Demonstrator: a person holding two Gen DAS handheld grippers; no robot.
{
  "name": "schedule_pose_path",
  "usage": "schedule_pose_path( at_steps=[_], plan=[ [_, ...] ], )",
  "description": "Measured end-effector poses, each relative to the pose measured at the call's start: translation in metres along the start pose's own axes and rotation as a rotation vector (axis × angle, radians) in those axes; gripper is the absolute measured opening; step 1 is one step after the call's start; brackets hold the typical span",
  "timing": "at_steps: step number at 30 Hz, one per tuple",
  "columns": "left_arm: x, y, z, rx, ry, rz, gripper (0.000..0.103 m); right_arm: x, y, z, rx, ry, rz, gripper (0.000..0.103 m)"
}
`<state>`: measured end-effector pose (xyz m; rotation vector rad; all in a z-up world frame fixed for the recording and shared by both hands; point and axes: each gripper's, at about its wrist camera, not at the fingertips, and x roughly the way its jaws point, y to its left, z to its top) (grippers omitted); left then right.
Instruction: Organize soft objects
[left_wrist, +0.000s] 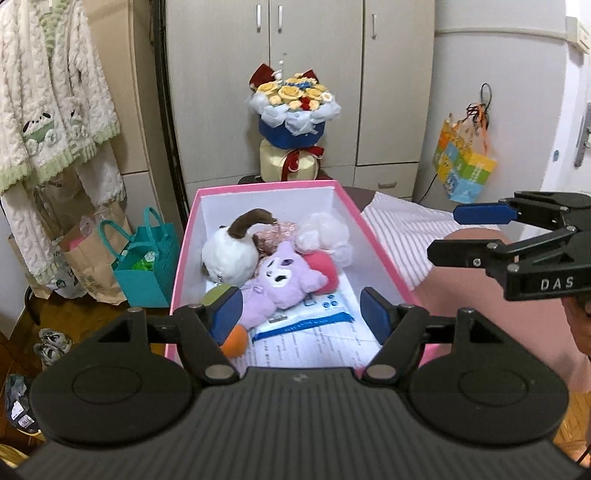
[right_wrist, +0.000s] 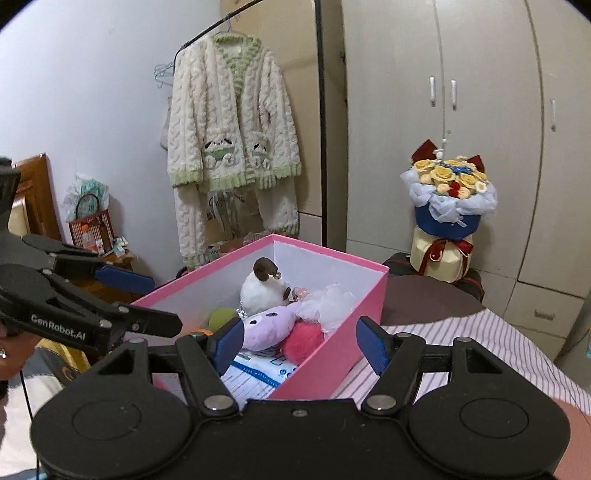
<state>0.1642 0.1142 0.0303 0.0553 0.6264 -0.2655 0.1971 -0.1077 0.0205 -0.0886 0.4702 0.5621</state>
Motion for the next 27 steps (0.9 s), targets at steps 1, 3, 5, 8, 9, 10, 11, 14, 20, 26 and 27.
schedule_pose_path(
  at_steps=[1,3,5,8,9,10,11,14,20,26,27],
  plan=[
    [-0.003,-0.002,-0.001,-0.003,-0.001,-0.008,0.070,-0.005,-0.001,-0.001,0.013,0.000,-0.006,0.072],
    [-0.010,-0.006,-0.004,-0.008,-0.005,-0.016,0.070,-0.015,-0.003,-0.005,0.033,-0.005,-0.011,0.072],
    [-0.016,-0.011,-0.006,-0.001,-0.014,-0.015,0.072,-0.025,-0.003,-0.009,0.046,-0.007,-0.019,0.072],
    [-0.025,-0.018,-0.011,0.000,-0.028,-0.023,0.074,-0.038,0.000,-0.014,0.054,-0.006,-0.059,0.073],
    [-0.028,-0.020,-0.013,0.000,-0.031,-0.027,0.075,-0.042,0.001,-0.016,0.053,-0.006,-0.068,0.077],
    [-0.031,-0.021,-0.014,-0.002,-0.035,-0.032,0.076,-0.047,0.002,-0.018,0.053,-0.008,-0.074,0.080],
    [-0.033,-0.024,-0.015,-0.004,-0.040,-0.036,0.082,-0.052,0.003,-0.020,0.055,-0.010,-0.081,0.081],
    [-0.039,-0.030,-0.018,-0.014,-0.049,-0.049,0.098,-0.063,0.004,-0.023,0.070,-0.008,-0.104,0.086],
    [-0.042,-0.042,-0.016,-0.029,0.016,0.021,0.103,-0.081,0.001,-0.027,0.142,0.027,-0.172,0.102],
    [-0.061,-0.052,-0.017,-0.024,-0.040,0.051,0.103,-0.108,-0.002,-0.035,0.232,0.037,-0.270,0.103],
    [-0.065,-0.057,-0.018,0.001,-0.051,0.062,0.103,-0.113,-0.002,-0.036,0.236,0.027,-0.272,0.103]
  ],
)
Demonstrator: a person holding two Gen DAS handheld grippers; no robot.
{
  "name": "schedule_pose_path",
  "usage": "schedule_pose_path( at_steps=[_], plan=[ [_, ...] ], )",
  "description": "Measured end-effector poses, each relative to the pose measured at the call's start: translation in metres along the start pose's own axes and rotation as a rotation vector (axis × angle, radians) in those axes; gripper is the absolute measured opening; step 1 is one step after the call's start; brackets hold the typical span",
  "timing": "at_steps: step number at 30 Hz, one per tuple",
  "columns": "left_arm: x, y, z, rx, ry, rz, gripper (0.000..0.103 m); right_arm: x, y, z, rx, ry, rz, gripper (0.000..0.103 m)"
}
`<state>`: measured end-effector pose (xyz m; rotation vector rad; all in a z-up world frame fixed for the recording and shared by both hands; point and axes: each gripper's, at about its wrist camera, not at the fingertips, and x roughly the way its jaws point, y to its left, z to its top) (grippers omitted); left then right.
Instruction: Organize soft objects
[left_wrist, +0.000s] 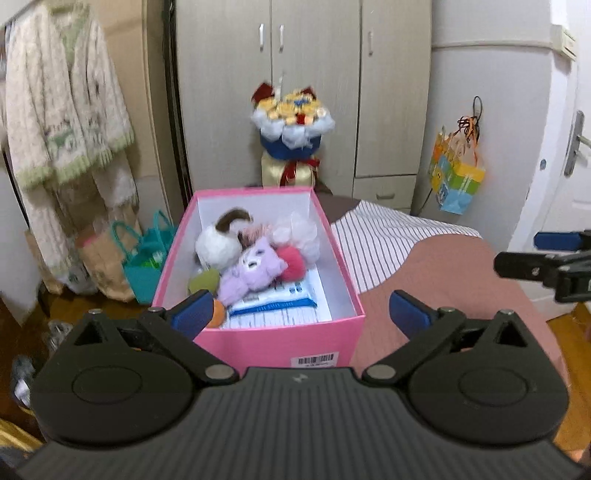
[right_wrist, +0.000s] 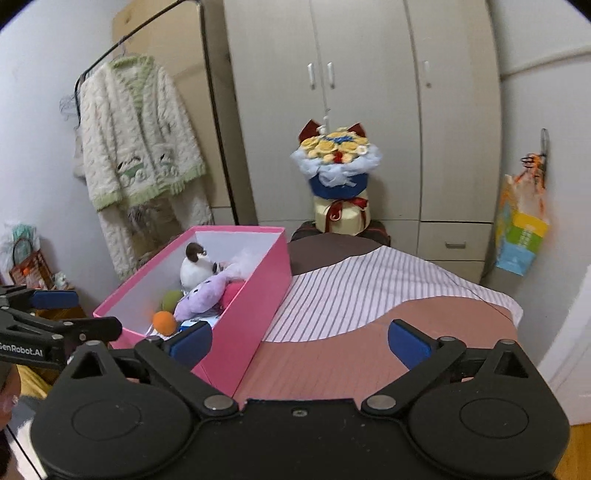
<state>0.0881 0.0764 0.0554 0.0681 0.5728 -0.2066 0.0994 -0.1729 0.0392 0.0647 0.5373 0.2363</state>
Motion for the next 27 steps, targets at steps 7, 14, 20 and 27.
schedule_pose_path(
  at_steps=[7,14,20,27],
  plan=[
    [-0.017,-0.015,-0.005,-0.018,-0.045,0.004,0.103,-0.028,0.004,-0.012,-0.051,-0.048,-0.083,0.103],
    [-0.017,-0.024,-0.015,-0.028,-0.082,0.050,0.103,-0.035,-0.002,-0.019,-0.010,-0.055,-0.136,0.103],
    [-0.011,-0.025,-0.027,-0.070,-0.086,0.071,0.103,-0.035,0.000,-0.030,-0.012,-0.063,-0.166,0.102],
    [-0.010,-0.035,-0.034,-0.040,-0.088,0.064,0.103,-0.039,0.004,-0.037,-0.038,-0.081,-0.233,0.103]
  ],
)
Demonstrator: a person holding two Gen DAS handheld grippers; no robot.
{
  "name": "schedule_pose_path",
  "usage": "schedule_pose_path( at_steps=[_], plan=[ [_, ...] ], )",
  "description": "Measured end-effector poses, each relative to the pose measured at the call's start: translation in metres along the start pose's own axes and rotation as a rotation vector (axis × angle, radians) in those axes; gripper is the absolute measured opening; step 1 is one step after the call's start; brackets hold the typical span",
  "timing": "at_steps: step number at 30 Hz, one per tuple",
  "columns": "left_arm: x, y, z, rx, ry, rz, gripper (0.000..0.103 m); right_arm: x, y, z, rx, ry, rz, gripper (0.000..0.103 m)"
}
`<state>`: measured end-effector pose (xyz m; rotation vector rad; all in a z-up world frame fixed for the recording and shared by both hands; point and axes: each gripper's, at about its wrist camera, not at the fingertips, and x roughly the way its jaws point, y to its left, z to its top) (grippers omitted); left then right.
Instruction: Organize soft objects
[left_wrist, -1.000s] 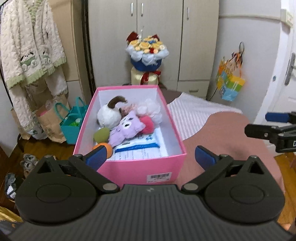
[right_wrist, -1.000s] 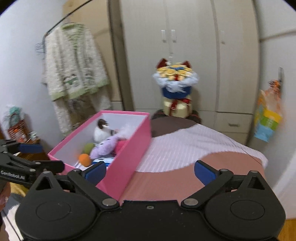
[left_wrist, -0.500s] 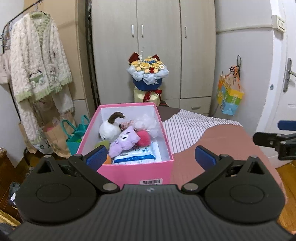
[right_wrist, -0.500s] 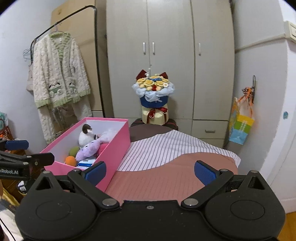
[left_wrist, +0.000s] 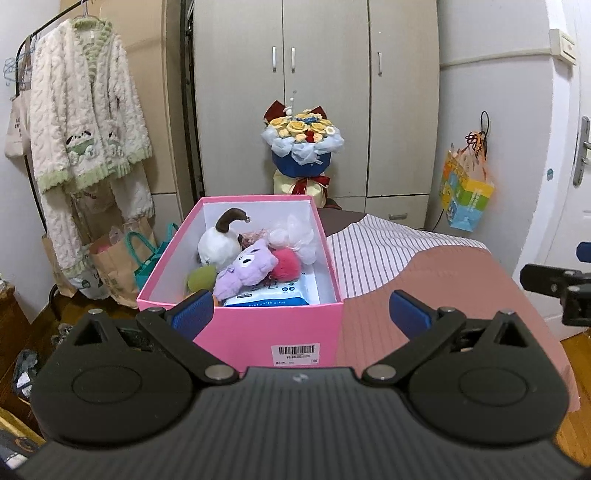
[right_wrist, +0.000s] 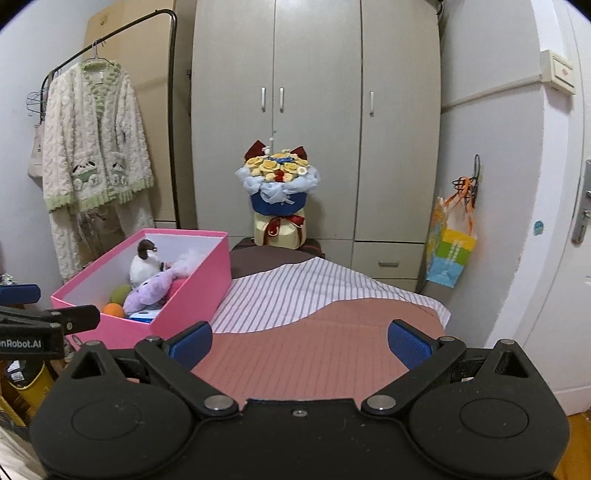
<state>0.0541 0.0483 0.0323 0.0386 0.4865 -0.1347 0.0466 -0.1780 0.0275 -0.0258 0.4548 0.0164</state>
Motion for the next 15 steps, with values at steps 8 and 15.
schedule_pose_path(
  at_steps=[8,15],
  plan=[
    [-0.006,-0.007,-0.004,0.015,-0.022,0.019,0.103,0.002,-0.003,-0.007,0.018,0.015,-0.042,0.103],
    [-0.007,-0.011,-0.007,0.021,-0.027,0.024,0.103,-0.005,-0.006,-0.011,0.026,0.003,-0.065,0.103]
  ],
)
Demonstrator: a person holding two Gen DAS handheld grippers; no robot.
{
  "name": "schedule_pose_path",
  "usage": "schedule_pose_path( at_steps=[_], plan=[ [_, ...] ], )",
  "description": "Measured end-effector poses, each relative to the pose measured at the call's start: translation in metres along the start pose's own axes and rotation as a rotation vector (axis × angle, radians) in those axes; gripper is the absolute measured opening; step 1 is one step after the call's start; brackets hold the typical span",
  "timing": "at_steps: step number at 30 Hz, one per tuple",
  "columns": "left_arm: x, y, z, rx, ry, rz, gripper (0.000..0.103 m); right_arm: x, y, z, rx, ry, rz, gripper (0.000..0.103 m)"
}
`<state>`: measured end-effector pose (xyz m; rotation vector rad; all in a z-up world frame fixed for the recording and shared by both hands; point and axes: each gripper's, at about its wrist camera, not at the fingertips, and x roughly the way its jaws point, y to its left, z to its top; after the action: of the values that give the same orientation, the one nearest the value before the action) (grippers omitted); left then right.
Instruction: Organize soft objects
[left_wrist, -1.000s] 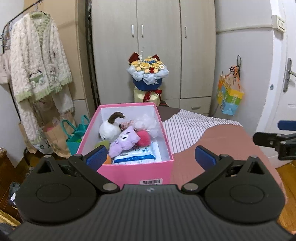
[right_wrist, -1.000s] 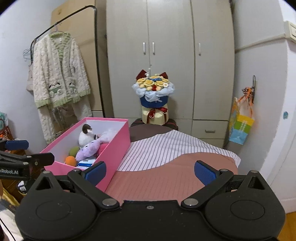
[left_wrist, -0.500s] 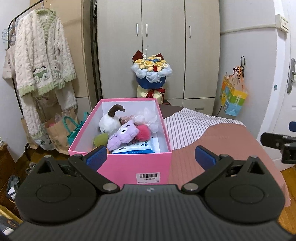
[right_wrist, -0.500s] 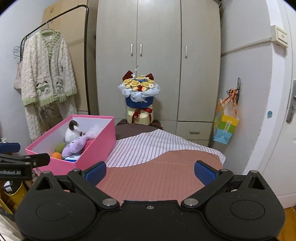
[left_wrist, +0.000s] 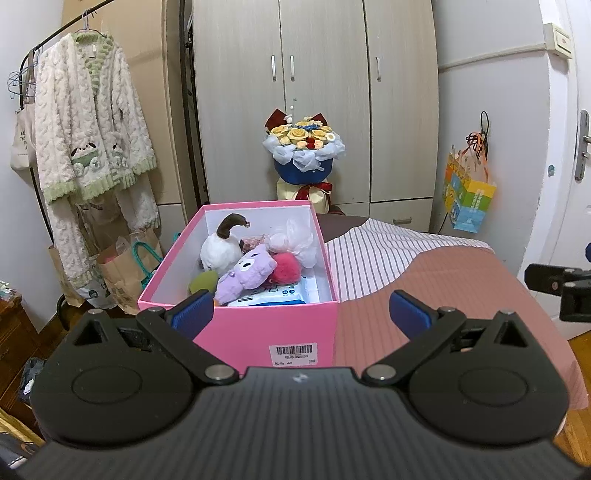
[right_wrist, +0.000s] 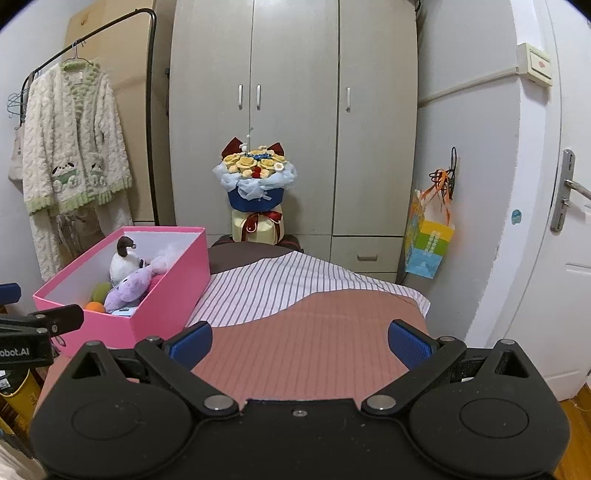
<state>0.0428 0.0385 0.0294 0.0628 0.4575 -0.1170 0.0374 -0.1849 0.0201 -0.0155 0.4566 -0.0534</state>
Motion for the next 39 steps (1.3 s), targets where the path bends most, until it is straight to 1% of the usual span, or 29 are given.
schedule_pose_path(
  at_steps=[8,12,16,20,25,28,33,39],
  plan=[
    [-0.006,-0.001,-0.001,0.003,-0.028,0.002,0.103,-0.009,0.003,-0.003,-0.013,-0.019,-0.004,0.103],
    [-0.007,-0.001,-0.002,-0.004,-0.049,0.018,0.103,-0.013,0.005,-0.004,-0.016,-0.030,-0.002,0.103],
    [-0.006,-0.001,-0.003,0.005,-0.052,0.033,0.103,-0.014,0.006,-0.005,-0.021,-0.044,-0.013,0.103],
    [-0.005,0.002,-0.004,-0.009,-0.056,0.041,0.103,-0.015,0.007,-0.007,-0.024,-0.055,-0.033,0.103],
    [-0.006,0.000,-0.004,-0.012,-0.072,0.056,0.103,-0.012,0.007,-0.006,-0.012,-0.056,-0.031,0.103],
    [-0.006,-0.001,-0.004,0.000,-0.073,0.048,0.103,-0.013,0.009,-0.007,-0.007,-0.062,-0.032,0.103],
    [-0.006,0.002,-0.005,-0.025,-0.068,0.029,0.103,-0.012,0.008,-0.006,-0.006,-0.059,-0.032,0.103],
    [-0.008,0.003,-0.005,-0.033,-0.083,0.045,0.103,-0.010,0.005,-0.006,0.001,-0.056,-0.034,0.103]
  ],
)
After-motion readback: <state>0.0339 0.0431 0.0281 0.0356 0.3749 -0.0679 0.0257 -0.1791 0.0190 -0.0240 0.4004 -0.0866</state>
